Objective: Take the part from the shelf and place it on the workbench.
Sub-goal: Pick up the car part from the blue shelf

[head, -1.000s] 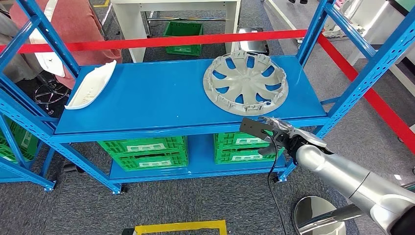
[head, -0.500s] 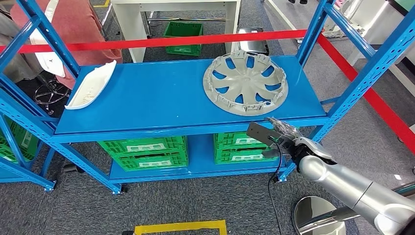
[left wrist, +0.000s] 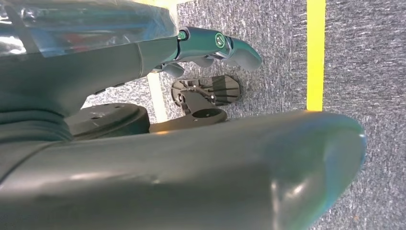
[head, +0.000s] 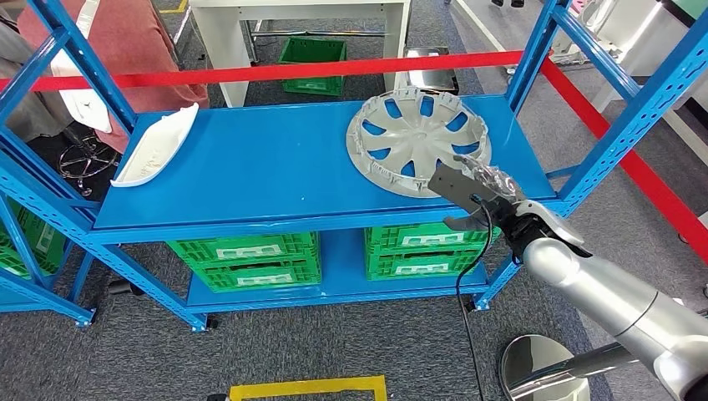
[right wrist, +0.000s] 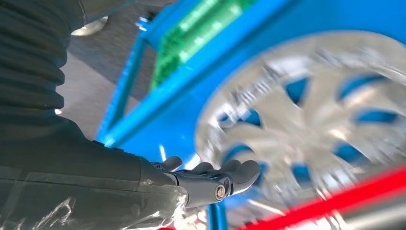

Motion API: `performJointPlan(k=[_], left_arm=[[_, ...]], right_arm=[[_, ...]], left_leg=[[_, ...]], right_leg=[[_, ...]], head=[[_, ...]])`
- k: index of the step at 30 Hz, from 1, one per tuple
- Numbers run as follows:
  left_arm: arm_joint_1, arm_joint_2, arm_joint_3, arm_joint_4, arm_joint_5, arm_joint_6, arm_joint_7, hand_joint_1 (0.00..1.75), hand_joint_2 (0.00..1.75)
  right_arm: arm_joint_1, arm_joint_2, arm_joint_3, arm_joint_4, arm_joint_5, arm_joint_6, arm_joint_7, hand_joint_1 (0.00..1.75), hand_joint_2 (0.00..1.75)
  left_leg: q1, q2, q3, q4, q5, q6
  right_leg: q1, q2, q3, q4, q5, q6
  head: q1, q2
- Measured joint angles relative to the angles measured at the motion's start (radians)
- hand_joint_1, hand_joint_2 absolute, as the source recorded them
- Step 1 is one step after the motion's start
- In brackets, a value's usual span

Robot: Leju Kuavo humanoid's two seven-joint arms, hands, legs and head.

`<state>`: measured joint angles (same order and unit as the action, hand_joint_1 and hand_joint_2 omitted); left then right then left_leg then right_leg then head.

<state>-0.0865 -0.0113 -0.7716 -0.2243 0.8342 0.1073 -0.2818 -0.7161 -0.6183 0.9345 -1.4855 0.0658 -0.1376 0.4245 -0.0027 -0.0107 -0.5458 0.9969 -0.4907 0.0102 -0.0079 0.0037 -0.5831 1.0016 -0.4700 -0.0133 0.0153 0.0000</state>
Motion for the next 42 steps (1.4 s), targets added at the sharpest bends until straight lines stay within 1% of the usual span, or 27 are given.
performJointPlan(k=[5,10,14,16,17,18,19,21,22,23,24,25,26,27,28,29,31,32,33,34,36,37,38,39,40,41,42], left_arm=[[-0.002,-0.002,-0.001,0.000,0.008,0.008,0.000,0.00,0.00],[-0.007,-0.002,-0.002,0.000,0.019,0.018,0.000,0.00,0.00],[-0.015,-0.002,-0.002,0.000,0.022,0.020,0.003,0.00,0.00],[-0.019,-0.004,-0.002,0.000,0.023,0.021,0.005,0.00,0.00],[-0.021,-0.005,-0.002,0.000,0.024,0.021,0.005,0.00,0.00],[-0.024,-0.007,-0.002,-0.001,0.025,0.021,0.005,0.00,0.00],[-0.026,-0.009,-0.002,-0.001,0.026,0.020,0.005,0.00,0.00],[-0.029,-0.012,-0.003,-0.001,0.027,0.019,0.005,0.00,0.00],[-0.029,-0.013,-0.003,-0.001,0.027,0.019,0.006,0.00,0.00],[-0.028,-0.013,-0.003,-0.001,0.028,0.019,0.006,0.00,0.00],[-0.028,-0.014,-0.004,-0.001,0.028,0.019,0.006,0.00,0.00],[-0.028,-0.015,-0.004,-0.001,0.028,0.019,0.006,0.00,0.00],[-0.029,-0.015,-0.004,-0.001,0.028,0.019,0.007,0.00,0.00],[-0.029,-0.015,-0.004,-0.001,0.028,0.019,0.007,0.00,0.00],[-0.030,-0.015,-0.004,0.000,0.028,0.019,0.008,0.00,0.00],[-0.030,-0.015,-0.005,0.000,0.028,0.019,0.009,0.00,0.00],[-0.029,-0.015,-0.006,0.000,0.029,0.019,0.010,0.00,0.00],[-0.029,-0.015,-0.007,0.000,0.029,0.019,0.010,0.00,0.00],[-0.030,-0.015,-0.008,0.000,0.029,0.019,0.010,0.00,0.00],[-0.030,-0.015,-0.008,0.000,0.029,0.019,0.010,0.00,0.00],[-0.030,-0.015,-0.011,0.000,0.029,0.019,0.011,0.00,0.00],[-0.029,-0.015,-0.012,0.000,0.029,0.019,0.011,0.00,0.00],[-0.028,-0.015,-0.014,0.000,0.029,0.019,0.012,0.00,0.00],[-0.027,-0.015,-0.015,0.000,0.029,0.019,0.012,0.00,0.00],[-0.027,-0.015,-0.015,0.000,0.030,0.019,0.012,0.00,0.00],[-0.027,-0.015,-0.015,0.000,0.030,0.019,0.012,0.00,0.00],[-0.028,-0.014,-0.016,0.000,0.030,0.019,0.012,0.00,0.00]], right_arm=[[-0.023,0.003,-0.016,-0.052,0.017,-0.035,-0.011,0.00,1.75],[-0.047,0.024,-0.016,-0.090,0.072,-0.054,0.008,0.00,1.75],[-0.060,0.041,-0.013,-0.106,0.091,-0.050,0.014,0.00,1.75],[-0.065,0.048,-0.013,-0.112,0.096,-0.048,0.017,0.00,1.75],[-0.067,0.051,-0.013,-0.114,0.098,-0.047,0.018,0.00,1.75],[-0.071,0.052,-0.012,-0.116,0.098,-0.047,0.019,0.00,1.75],[-0.073,0.053,-0.012,-0.117,0.099,-0.046,0.019,0.00,1.75],[-0.074,0.055,-0.007,-0.117,0.099,-0.043,0.019,0.00,1.75],[-0.072,0.055,-0.004,-0.117,0.099,-0.042,0.019,0.00,1.75],[-0.070,0.056,0.000,-0.117,0.099,-0.042,0.019,0.00,1.75],[-0.069,0.056,0.002,-0.117,0.099,-0.041,0.019,0.00,1.75],[-0.069,0.057,0.003,-0.117,0.099,-0.041,0.019,0.00,1.75],[-0.070,0.057,0.004,-0.117,0.099,-0.041,0.019,0.00,1.75],[-0.070,0.058,0.005,-0.117,0.099,-0.040,0.019,0.00,1.75],[-0.070,0.058,0.005,-0.117,0.099,-0.040,0.020,0.00,1.75],[-0.069,0.058,0.006,-0.117,0.099,-0.039,0.021,0.00,1.75],[-0.066,0.059,0.006,-0.117,0.099,-0.039,0.022,0.00,1.75],[-0.065,0.059,0.005,-0.117,0.099,-0.039,0.022,0.00,1.75],[-0.064,0.059,0.005,-0.117,0.099,-0.040,0.023,0.00,1.75],[-0.064,0.060,0.005,-0.117,0.099,-0.040,0.023,0.00,1.75],[-0.061,0.060,0.006,-0.117,0.100,-0.041,0.023,0.00,1.75],[-0.058,0.060,0.006,-0.117,0.100,-0.041,0.023,0.00,1.75],[-0.055,0.060,0.006,-0.117,0.100,-0.041,0.023,0.00,1.75],[-0.053,0.060,0.007,-0.117,0.100,-0.041,0.024,0.00,1.75],[-0.052,0.061,0.006,-0.117,0.100,-0.041,0.024,0.00,1.75],[-0.052,0.061,0.006,-0.117,0.101,-0.041,0.024,0.00,1.75],[-0.053,0.061,0.006,-0.117,0.101,-0.041,0.024,0.00,1.75]], left_leg=[[-0.001,0.000,0.000,0.001,0.000,0.000],[-0.005,0.000,-0.001,0.003,0.000,0.004],[-0.009,0.000,-0.003,0.006,0.001,0.014],[-0.006,0.001,0.000,-0.005,0.008,0.021],[-0.002,0.001,0.003,-0.013,0.014,0.025],[0.002,0.002,0.005,-0.021,0.019,0.028],[0.005,0.003,0.007,-0.026,0.022,0.030],[0.008,0.003,0.005,-0.026,0.023,0.032],[0.009,0.003,0.005,-0.025,0.022,0.031],[0.010,0.002,0.005,-0.023,0.020,0.028],[0.012,0.002,0.006,-0.019,0.017,0.025],[0.015,0.001,0.006,-0.013,0.012,0.020],[0.017,0.000,0.005,-0.007,0.006,0.013],[0.017,0.000,0.002,0.001,0.000,0.006],[0.016,-0.001,-0.001,0.006,-0.004,-0.001],[0.014,-0.001,-0.003,0.008,-0.006,-0.007],[0.014,-0.001,-0.003,0.006,-0.008,-0.019],[0.015,0.000,-0.004,0.011,-0.014,-0.024],[0.016,0.001,-0.011,0.030,-0.029,-0.029],[0.016,0.001,-0.029,0.070,-0.051,-0.033],[0.016,0.002,-0.090,0.199,-0.105,-0.036],[0.016,0.002,-0.121,0.256,-0.120,-0.035],[0.016,0.002,-0.141,0.286,-0.118,-0.033],[0.015,0.002,-0.144,0.277,-0.096,-0.028],[0.013,0.002,-0.129,0.233,-0.059,-0.021],[0.010,0.002,-0.106,0.170,-0.019,-0.012],[0.005,0.002,-0.082,0.112,0.010,-0.001]], right_leg=[[-0.002,0.000,0.000,-0.001,0.001,0.002],[-0.006,0.000,0.000,-0.001,0.003,0.005],[-0.009,-0.001,0.001,-0.004,0.007,0.013],[-0.009,0.000,0.002,-0.007,0.008,0.020],[-0.008,0.000,-0.001,-0.003,0.004,0.024],[-0.008,0.000,-0.013,0.023,-0.011,0.027],[-0.009,0.000,-0.036,0.069,-0.036,0.031],[-0.012,0.000,-0.101,0.195,-0.086,0.039],[-0.014,-0.001,-0.125,0.237,-0.093,0.042],[-0.016,-0.001,-0.135,0.247,-0.082,0.045],[-0.018,-0.001,-0.127,0.220,-0.055,0.046],[-0.020,-0.002,-0.103,0.163,-0.016,0.048],[-0.021,-0.001,-0.077,0.104,0.011,0.050],[-0.020,-0.001,-0.055,0.052,0.027,0.048],[-0.019,0.000,-0.042,0.023,0.032,0.042],[-0.017,0.002,-0.040,0.017,0.024,0.033],[-0.016,0.003,-0.042,0.018,0.022,0.013],[-0.017,0.003,-0.040,0.017,0.021,0.006],[-0.019,0.002,-0.038,0.016,0.020,-0.001],[-0.019,0.001,-0.034,0.014,0.019,-0.007],[-0.016,0.000,-0.031,0.015,0.016,-0.014],[-0.013,0.000,-0.031,0.016,0.014,-0.017],[-0.010,0.001,-0.030,0.016,0.012,-0.019],[-0.006,0.002,-0.028,0.017,0.010,-0.021],[-0.003,0.003,-0.025,0.018,0.008,-0.021],[-0.001,0.004,-0.021,0.019,0.006,-0.021],[0.002,0.005,-0.018,0.019,0.004,-0.019]], head=[[0.000,0.000],[0.000,0.000],[0.000,0.000],[-0.002,0.000],[-0.001,0.000],[0.001,0.000],[0.005,0.000],[0.013,0.000],[0.017,0.000],[0.019,0.000],[0.021,0.000],[0.023,0.000],[0.026,0.000],[0.030,0.000],[0.032,0.000],[0.032,0.000],[0.026,0.000],[0.023,0.000],[0.018,0.000],[0.012,0.000],[-0.001,0.000],[-0.006,0.000],[-0.009,0.000],[-0.012,0.000],[-0.013,0.000],[-0.014,0.000],[-0.014,0.000]])
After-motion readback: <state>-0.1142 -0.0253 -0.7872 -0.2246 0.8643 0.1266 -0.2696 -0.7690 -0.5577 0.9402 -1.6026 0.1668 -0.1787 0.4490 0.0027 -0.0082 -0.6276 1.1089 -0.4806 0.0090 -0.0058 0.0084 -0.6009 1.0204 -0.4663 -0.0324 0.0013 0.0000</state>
